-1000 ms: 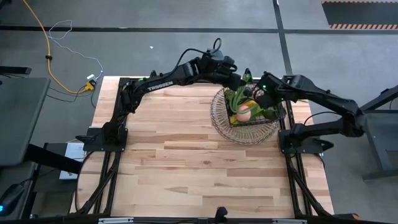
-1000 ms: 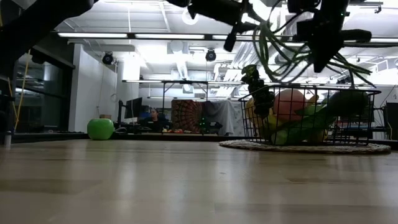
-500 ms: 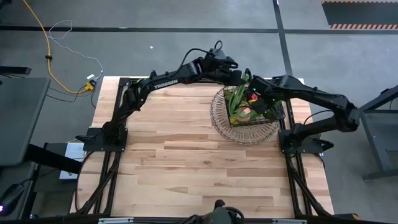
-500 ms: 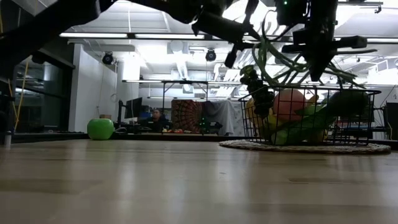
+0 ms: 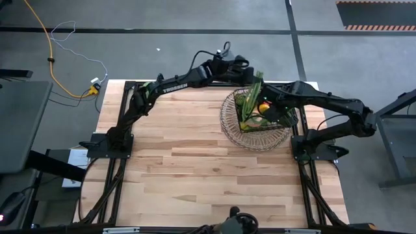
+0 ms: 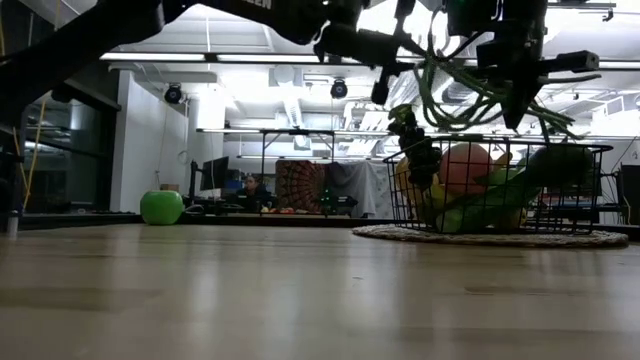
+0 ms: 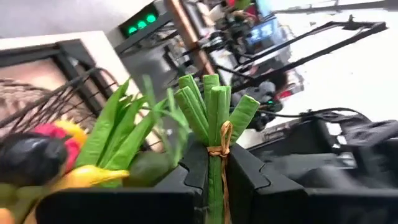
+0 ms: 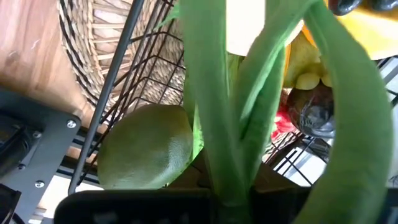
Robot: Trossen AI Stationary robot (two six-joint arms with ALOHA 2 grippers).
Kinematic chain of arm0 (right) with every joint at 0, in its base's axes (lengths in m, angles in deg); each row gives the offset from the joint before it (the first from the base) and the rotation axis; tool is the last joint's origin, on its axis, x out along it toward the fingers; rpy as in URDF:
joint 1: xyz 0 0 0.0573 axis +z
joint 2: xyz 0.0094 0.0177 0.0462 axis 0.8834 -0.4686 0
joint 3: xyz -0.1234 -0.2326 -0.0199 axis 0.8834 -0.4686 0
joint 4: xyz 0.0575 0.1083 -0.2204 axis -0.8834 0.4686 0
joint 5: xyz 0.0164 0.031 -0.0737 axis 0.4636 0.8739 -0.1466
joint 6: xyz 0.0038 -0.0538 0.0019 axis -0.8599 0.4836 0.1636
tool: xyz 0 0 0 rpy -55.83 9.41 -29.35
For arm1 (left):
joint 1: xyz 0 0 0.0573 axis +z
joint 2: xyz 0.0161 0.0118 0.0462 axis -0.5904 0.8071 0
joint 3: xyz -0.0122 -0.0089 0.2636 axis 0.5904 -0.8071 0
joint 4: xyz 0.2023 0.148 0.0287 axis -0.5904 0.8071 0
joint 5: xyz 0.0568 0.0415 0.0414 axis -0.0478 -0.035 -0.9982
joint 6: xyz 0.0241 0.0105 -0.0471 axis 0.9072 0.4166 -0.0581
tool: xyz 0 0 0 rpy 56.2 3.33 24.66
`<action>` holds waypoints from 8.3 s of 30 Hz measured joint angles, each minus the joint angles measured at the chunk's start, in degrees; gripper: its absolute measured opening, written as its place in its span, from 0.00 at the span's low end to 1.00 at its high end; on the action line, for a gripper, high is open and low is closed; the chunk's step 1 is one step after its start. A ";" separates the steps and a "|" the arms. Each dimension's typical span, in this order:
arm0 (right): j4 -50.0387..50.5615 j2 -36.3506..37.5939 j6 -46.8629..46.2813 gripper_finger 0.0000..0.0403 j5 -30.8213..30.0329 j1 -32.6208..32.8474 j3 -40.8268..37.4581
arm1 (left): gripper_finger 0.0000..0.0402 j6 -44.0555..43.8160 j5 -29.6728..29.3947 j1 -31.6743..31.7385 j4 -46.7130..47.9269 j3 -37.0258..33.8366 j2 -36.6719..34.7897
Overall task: Build produce basket
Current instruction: Put the green string beans into the wire basket
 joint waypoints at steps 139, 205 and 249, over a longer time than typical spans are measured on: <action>-18.31 15.26 -17.70 0.60 -2.80 -3.38 -8.99 | 0.58 15.16 -9.29 0.70 13.39 3.45 9.67; -36.24 9.63 -106.31 0.00 -14.30 52.70 -27.77 | 0.00 45.69 -14.10 -10.10 -12.49 -51.51 -60.17; -16.00 8.02 -87.15 0.00 -26.30 37.96 -17.47 | 0.00 43.36 -24.67 -13.11 -18.77 -61.66 -67.46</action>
